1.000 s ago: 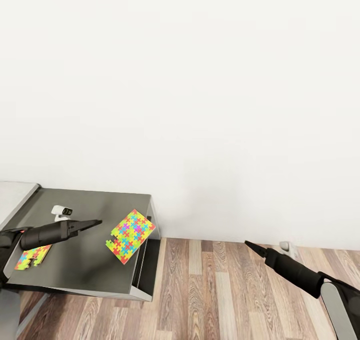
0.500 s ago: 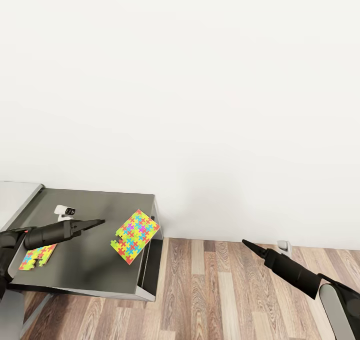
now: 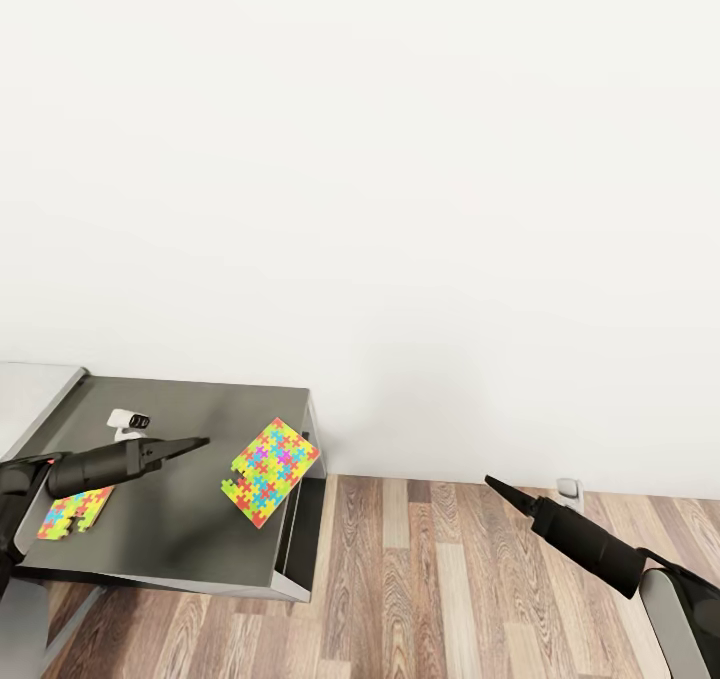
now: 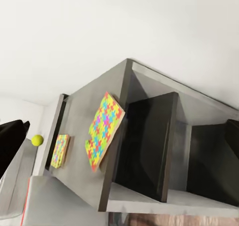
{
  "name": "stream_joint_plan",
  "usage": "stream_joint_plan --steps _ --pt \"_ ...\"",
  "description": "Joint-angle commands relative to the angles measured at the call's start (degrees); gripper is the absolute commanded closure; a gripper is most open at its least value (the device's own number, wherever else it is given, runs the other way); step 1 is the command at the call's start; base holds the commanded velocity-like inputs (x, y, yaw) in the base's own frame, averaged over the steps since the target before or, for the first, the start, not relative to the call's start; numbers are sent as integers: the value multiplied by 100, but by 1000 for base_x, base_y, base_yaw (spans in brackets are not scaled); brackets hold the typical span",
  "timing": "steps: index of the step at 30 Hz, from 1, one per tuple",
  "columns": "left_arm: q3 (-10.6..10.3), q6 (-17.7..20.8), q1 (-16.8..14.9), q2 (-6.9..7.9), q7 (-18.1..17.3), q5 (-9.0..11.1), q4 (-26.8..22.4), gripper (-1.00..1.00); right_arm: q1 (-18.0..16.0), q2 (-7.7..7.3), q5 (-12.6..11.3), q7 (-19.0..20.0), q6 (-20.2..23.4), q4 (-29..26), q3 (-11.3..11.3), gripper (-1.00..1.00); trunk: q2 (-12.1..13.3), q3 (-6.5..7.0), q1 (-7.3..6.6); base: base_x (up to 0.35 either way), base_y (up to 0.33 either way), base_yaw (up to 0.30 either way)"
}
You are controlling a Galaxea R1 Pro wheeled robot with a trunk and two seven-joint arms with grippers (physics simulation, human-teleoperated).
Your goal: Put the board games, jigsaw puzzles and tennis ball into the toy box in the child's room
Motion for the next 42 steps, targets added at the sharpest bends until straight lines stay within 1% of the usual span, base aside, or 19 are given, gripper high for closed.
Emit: stream_joint_plan --steps 1,4,10,18,25,34,42 --pt "-2 62 -3 1 -21 -1 1 -100 -4 0 -17 10 30 -1 -3 -100 -10 -9 3 0 0 0" --pt "-2 71 -3 -2 -21 -2 0 -100 -4 0 -13 16 -13 4 -2 -100 -10 -9 3 0 0 0" --pt "3 94 -1 13 -21 0 -3 -100 1 -1 -10 32 -242 16 -1 -100 -10 -9 3 0 0 0" --pt "5 115 4 5 -21 4 -3 -100 8 -7 -9 41 -287 17 -1 -100 -10 -9 3 0 0 0" --pt "-9 118 4 -8 -21 6 -47 -100 14 -3 -9 43 -298 17 -1 -100 -291 -135 157 0 0 0" --pt "-4 125 45 -4 -21 7 -173 -100 30 -9 -9 49 -416 15 -1 -100 -291 -135 157 0 0 0" --pt "-2 133 98 -2 -21 7 -216 -100 40 -9 0 325 -487 15 -1 -100 -291 -135 157 0 0 0"
